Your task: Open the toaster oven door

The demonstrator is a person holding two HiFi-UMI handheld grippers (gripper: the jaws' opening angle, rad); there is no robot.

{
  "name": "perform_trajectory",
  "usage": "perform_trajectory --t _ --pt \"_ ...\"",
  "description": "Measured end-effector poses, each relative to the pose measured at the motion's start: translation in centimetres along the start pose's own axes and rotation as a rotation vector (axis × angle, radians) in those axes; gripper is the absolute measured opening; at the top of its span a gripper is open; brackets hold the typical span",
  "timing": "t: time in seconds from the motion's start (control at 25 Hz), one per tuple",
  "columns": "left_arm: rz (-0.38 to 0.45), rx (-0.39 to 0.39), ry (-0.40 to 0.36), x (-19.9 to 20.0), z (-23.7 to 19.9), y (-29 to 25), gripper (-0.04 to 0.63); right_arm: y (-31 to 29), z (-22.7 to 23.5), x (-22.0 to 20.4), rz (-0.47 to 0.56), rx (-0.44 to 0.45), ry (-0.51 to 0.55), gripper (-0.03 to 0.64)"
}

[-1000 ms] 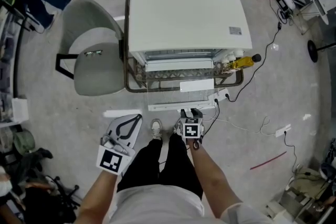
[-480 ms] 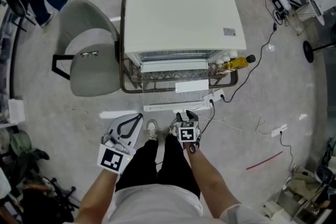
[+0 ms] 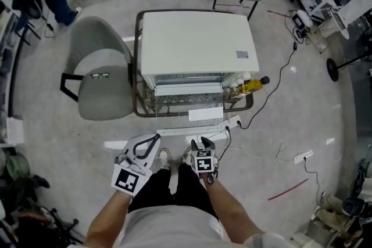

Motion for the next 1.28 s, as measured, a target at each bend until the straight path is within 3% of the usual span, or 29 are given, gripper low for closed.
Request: perform_trajectory --t 0.4,0.6,0.84,1.08,1.28 --pt "0.066 -0.011 -0.043 3.1 -0.3 0.2 0.016 4.6 0.2 4.8 0.146 0.0 -0.012 0.086" --pt "0.112 0.021 -0.055 4.8 -0.5 1.1 0.015 7.1 0.4 7.9 0.248 0.047 -0.031 0.027" --pt "0.147 0.079 -0.069 6.6 -0.9 2.0 0.017 10.5 1.2 12.1 0.384 0.145 -0.045 0.023" --pt "0.169 0.121 -0.105 8.6 -1.0 2.4 0.017 15.6 3.0 15.6 0.532 0.242 -0.155 0.023" --pt "0.205 0.15 -0.131 10.8 -0.8 2.4 0.017 20.3 4.6 18.3 0.651 0.293 -0.184 0.023"
Point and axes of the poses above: the fingertips, and each gripper's own axes: y backward along the fingers, z to its right, x out of its top, the point moved 8 cm from there along y, backward along the fingers, and after that the axes turned 1 degree about y, right-handed, at the moved point
